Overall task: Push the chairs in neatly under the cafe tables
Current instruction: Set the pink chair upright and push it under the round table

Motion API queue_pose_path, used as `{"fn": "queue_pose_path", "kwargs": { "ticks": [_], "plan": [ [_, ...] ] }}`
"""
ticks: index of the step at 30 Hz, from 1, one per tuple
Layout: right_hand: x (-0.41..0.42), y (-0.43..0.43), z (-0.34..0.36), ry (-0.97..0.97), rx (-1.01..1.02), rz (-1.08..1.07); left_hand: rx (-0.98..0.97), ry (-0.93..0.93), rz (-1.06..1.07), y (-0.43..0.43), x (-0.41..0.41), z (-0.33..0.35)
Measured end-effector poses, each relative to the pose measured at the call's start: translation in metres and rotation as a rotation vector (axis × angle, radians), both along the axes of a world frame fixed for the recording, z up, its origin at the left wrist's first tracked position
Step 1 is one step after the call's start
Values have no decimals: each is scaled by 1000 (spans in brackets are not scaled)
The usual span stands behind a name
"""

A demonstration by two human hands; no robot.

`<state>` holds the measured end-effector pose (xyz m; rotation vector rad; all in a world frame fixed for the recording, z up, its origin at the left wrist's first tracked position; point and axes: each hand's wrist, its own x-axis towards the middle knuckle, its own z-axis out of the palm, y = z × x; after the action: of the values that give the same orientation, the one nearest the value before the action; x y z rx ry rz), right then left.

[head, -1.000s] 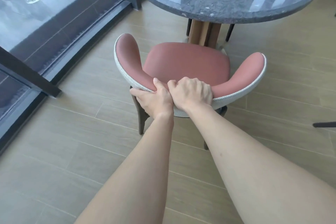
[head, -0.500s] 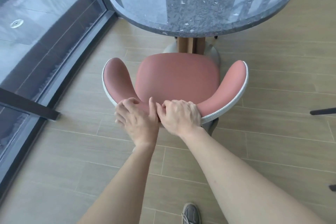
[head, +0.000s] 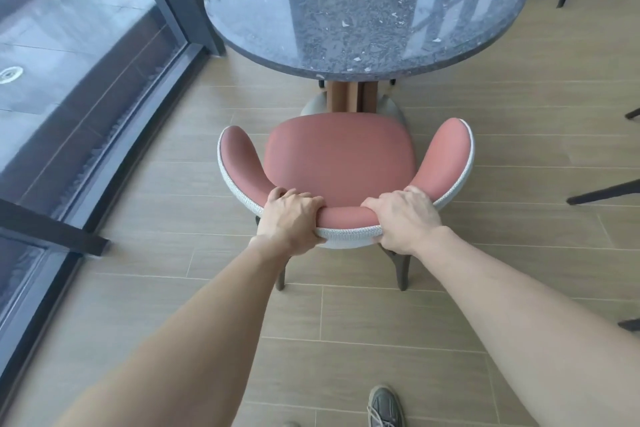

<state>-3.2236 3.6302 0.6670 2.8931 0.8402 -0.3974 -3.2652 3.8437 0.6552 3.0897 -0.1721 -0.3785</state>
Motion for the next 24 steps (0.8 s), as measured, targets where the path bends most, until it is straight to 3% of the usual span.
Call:
{"fn": "queue_pose_path", "kwargs": {
  "ticks": [12,24],
  "plan": [
    [-185,0,-14,37,49,-113,-20,11,-142,18,-160,-5],
    [-213,-7,-17,11,96,-134,-14,-20,-116,9,-193,-8]
  ]
}}
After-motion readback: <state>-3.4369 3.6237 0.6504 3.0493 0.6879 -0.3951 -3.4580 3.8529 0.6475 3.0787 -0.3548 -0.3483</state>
